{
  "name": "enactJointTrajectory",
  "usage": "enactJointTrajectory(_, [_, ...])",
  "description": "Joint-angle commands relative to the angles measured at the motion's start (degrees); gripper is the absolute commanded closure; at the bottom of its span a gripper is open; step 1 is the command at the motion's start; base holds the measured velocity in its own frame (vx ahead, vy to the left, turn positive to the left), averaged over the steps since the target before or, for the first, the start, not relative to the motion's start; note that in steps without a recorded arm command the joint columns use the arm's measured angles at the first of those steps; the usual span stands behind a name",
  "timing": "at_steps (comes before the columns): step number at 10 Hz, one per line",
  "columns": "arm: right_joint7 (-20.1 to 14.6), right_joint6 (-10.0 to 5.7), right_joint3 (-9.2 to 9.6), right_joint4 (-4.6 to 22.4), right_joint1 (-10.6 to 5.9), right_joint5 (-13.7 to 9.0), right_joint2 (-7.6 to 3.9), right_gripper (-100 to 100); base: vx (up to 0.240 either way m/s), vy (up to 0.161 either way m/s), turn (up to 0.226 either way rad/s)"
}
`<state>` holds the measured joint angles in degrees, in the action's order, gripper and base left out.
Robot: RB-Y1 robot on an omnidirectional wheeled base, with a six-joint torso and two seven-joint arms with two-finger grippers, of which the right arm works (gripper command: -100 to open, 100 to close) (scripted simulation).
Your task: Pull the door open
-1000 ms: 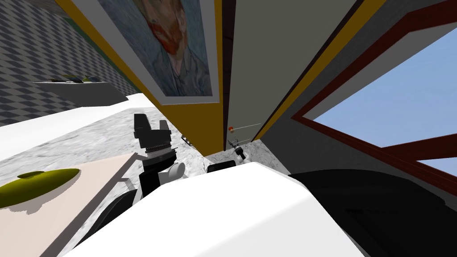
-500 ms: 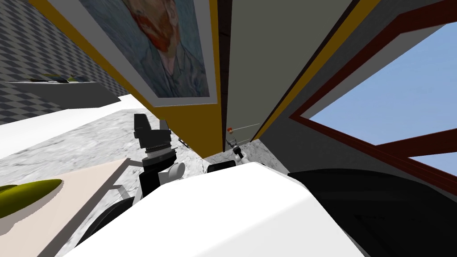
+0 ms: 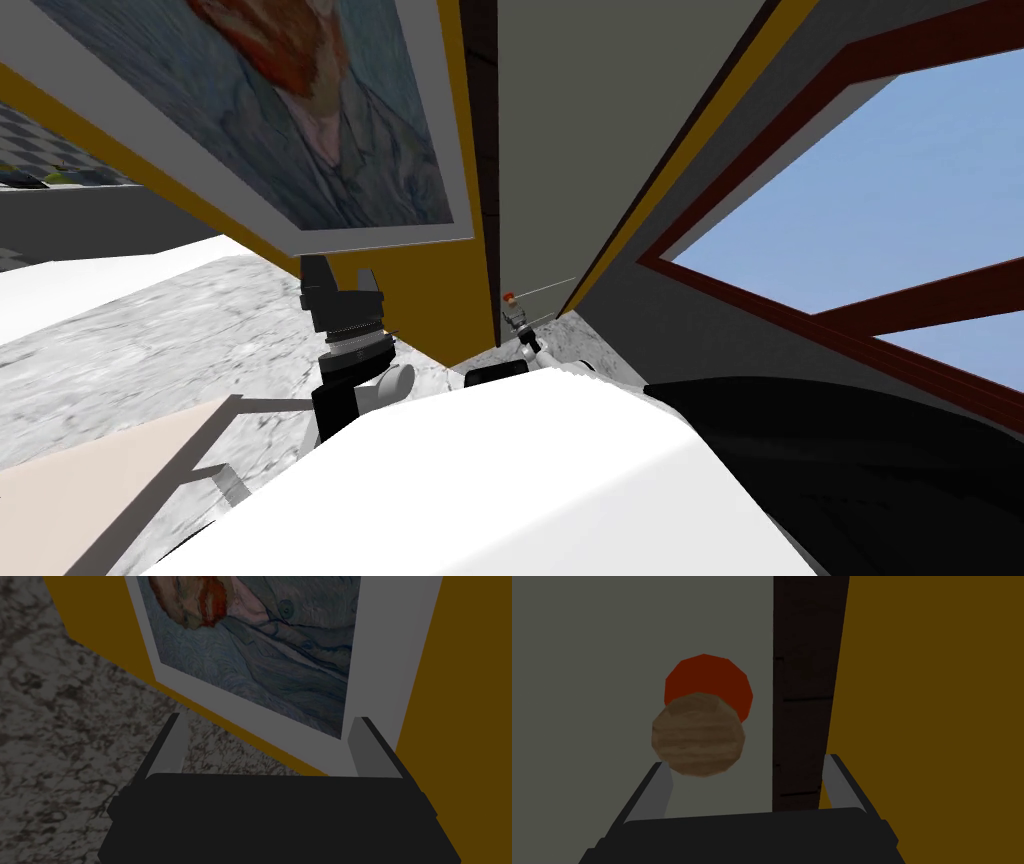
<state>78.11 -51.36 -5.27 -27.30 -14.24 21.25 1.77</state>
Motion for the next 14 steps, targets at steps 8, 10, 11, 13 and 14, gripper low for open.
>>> enactJointTrajectory(8, [0.7,-0.25,0.30,0.9,-0.37,-0.4,0.61,100,0.056,-0.006,-0.046])
enactJointTrajectory(10, [-0.5,-0.17,0.26,0.8,-0.29,-1.0,-0.04,100,-0.055,0.000,0.063])
enactJointTrajectory(11, [-0.8,-0.17,0.28,0.7,-0.25,-1.2,-0.16,100,-0.158,-0.009,0.092])
enactJointTrajectory(13, [-2.3,-0.15,0.36,0.6,-0.09,-1.8,-0.65,100,-0.183,-0.006,0.119])
enactJointTrajectory(14, [-3.6,-0.14,0.44,0.5,0.06,-2.4,-1.04,100,-0.207,0.018,0.100])
